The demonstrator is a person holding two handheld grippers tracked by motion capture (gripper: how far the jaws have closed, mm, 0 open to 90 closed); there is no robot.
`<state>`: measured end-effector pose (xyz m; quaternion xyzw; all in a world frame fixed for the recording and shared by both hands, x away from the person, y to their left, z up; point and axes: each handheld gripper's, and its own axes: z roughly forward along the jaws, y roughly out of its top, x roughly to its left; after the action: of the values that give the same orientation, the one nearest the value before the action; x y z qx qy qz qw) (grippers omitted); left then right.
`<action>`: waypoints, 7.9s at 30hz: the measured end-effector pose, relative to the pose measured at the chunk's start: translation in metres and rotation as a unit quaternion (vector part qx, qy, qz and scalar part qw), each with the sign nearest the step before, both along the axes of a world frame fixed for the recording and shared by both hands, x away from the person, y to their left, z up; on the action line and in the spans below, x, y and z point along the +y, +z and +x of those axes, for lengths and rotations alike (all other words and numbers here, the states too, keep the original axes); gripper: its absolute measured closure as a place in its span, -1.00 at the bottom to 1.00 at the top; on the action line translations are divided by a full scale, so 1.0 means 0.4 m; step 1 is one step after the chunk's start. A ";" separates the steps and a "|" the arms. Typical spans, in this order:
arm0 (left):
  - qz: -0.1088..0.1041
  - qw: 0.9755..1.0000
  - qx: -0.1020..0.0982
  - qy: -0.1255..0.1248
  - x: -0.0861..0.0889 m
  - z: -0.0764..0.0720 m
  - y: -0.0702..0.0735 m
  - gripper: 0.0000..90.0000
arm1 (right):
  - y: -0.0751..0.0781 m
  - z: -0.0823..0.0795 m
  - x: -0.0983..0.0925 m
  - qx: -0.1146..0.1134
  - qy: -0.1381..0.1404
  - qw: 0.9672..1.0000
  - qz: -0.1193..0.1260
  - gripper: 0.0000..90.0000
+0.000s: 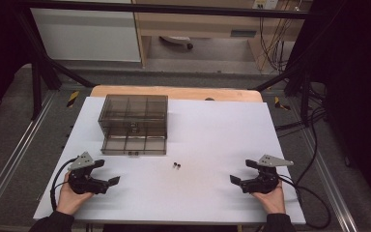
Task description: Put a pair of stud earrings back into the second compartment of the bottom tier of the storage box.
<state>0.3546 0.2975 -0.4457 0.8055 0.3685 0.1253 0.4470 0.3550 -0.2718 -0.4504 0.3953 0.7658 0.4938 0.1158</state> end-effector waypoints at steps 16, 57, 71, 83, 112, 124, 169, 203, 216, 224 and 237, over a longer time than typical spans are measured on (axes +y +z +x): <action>0.008 1.000 -0.002 -0.001 -0.020 0.004 0.010 -0.92 | 0.003 -0.003 -0.001 -0.003 0.001 1.000 0.000 -0.98; 0.039 0.999 0.000 -0.030 -0.227 0.034 0.065 -0.81 | 0.000 -0.002 0.002 0.001 0.002 1.000 -0.014 -0.98; 0.047 0.998 0.024 -0.039 -0.354 0.068 0.061 -0.59 | -0.001 -0.001 0.003 0.002 0.003 1.000 -0.018 -0.98; 0.056 0.997 0.041 -0.034 -0.427 0.090 0.045 -0.17 | -0.001 -0.001 0.004 0.002 0.003 1.000 -0.019 -0.98; 0.087 0.995 0.045 -0.017 -0.515 0.118 -0.003 0.65 | 0.000 -0.001 0.003 0.001 0.005 1.000 -0.018 -0.98; 0.088 0.995 0.040 -0.015 -0.522 0.119 -0.008 0.75 | -0.001 -0.001 0.004 0.001 0.005 1.000 -0.018 -0.98; 0.074 0.997 0.026 -0.018 -0.390 0.051 0.090 0.81 | -0.002 -0.001 0.004 0.003 0.004 1.000 -0.019 -0.98; 0.080 0.996 0.023 0.038 -0.227 0.126 0.174 0.81 | -0.002 -0.001 0.005 0.005 0.004 1.000 -0.020 -0.98; 0.085 0.993 0.033 0.075 -0.203 0.188 0.151 0.81 | -0.003 0.000 0.005 0.006 0.006 1.000 -0.021 -0.98; 0.097 0.992 0.029 0.081 -0.206 0.219 0.119 0.81 | -0.003 0.000 0.005 0.006 0.006 1.000 -0.022 -0.98; 0.114 0.987 0.049 0.101 -0.212 0.246 0.069 0.80 | -0.004 0.000 0.006 0.006 0.006 1.000 -0.023 -0.98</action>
<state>0.4531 0.2127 -0.4179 0.8149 0.4526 0.1713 0.3188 0.3550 -0.2696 -0.4520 0.3907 0.7801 0.4746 0.1168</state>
